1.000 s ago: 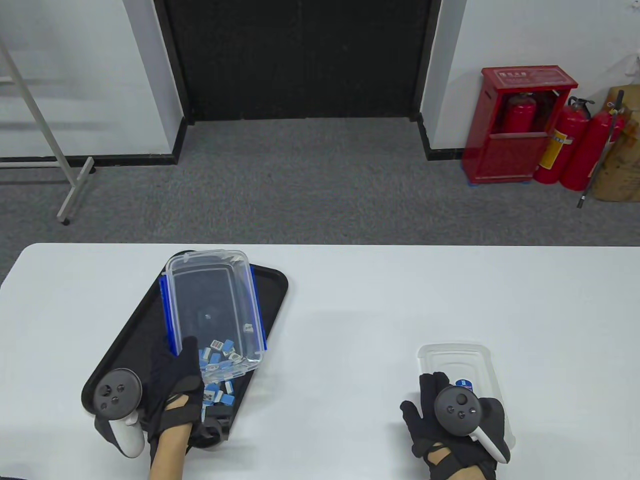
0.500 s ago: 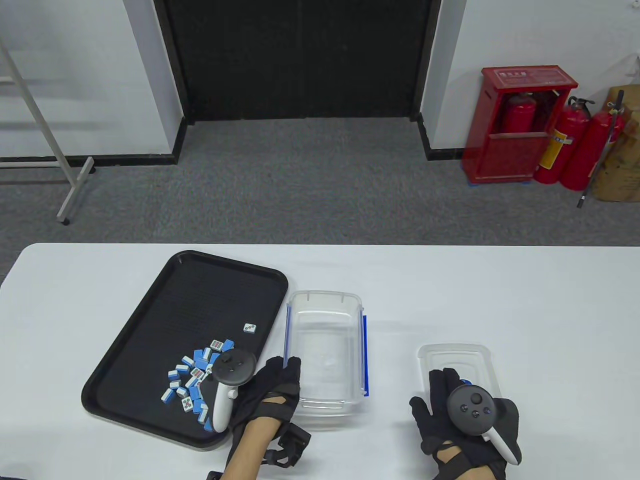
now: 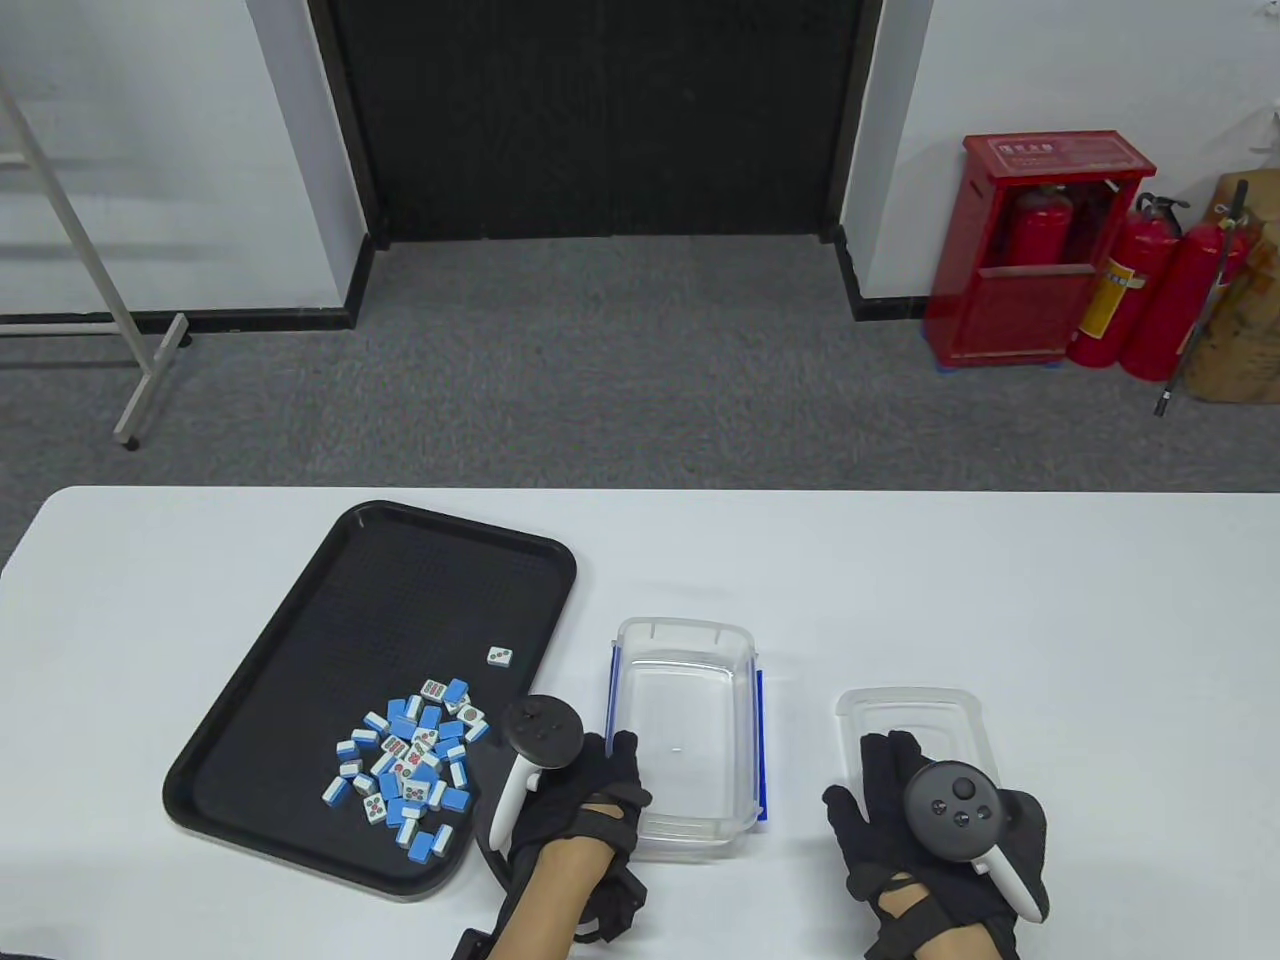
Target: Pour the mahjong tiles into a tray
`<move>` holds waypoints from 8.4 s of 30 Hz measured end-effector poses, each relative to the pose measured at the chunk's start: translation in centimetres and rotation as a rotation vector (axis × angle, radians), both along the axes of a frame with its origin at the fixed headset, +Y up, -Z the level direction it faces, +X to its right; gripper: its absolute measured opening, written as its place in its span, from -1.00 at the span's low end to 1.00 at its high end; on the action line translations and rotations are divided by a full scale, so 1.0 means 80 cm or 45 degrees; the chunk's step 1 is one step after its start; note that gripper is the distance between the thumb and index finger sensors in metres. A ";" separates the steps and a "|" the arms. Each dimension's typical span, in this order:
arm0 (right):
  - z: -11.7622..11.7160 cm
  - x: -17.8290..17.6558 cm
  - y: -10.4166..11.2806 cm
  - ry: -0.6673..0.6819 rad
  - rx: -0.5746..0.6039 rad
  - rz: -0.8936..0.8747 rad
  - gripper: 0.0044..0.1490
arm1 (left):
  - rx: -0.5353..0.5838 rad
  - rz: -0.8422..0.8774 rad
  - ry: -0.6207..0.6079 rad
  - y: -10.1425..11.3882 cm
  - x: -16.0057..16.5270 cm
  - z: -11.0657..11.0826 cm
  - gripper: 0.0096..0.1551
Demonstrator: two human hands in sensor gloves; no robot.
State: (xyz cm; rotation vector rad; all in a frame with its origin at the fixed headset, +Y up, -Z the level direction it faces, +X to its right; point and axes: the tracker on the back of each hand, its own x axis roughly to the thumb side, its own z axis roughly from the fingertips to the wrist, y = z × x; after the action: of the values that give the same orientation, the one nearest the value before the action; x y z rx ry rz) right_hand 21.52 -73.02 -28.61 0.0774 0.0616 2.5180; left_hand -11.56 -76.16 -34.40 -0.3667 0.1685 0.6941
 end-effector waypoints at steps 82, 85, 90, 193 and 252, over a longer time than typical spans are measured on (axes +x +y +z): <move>0.024 0.179 -0.043 -0.541 -0.464 -0.612 -0.01 | -0.255 0.685 -0.483 -0.028 0.290 0.074 -0.06; 0.025 0.182 -0.041 -0.537 -0.466 -0.644 0.05 | -0.257 0.871 -0.443 -0.025 0.287 0.074 -0.09; 0.026 0.180 -0.036 -0.516 -0.390 -0.732 0.04 | -0.062 0.789 -0.480 0.000 0.284 0.074 -0.11; -0.012 -0.092 -0.025 0.072 -0.029 -0.527 -0.20 | 0.121 0.481 -0.295 0.004 -0.020 0.063 -0.27; -0.021 -0.072 -0.081 -0.177 -0.331 -1.013 0.04 | 0.210 0.402 -0.385 0.003 -0.002 0.073 -0.23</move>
State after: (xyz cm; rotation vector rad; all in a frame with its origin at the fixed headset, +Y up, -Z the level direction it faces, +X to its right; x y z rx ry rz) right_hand 15.75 -79.50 -30.29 -0.1526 0.2477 1.6985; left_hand -11.72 -75.92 -28.59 -0.3383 -0.2376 0.9464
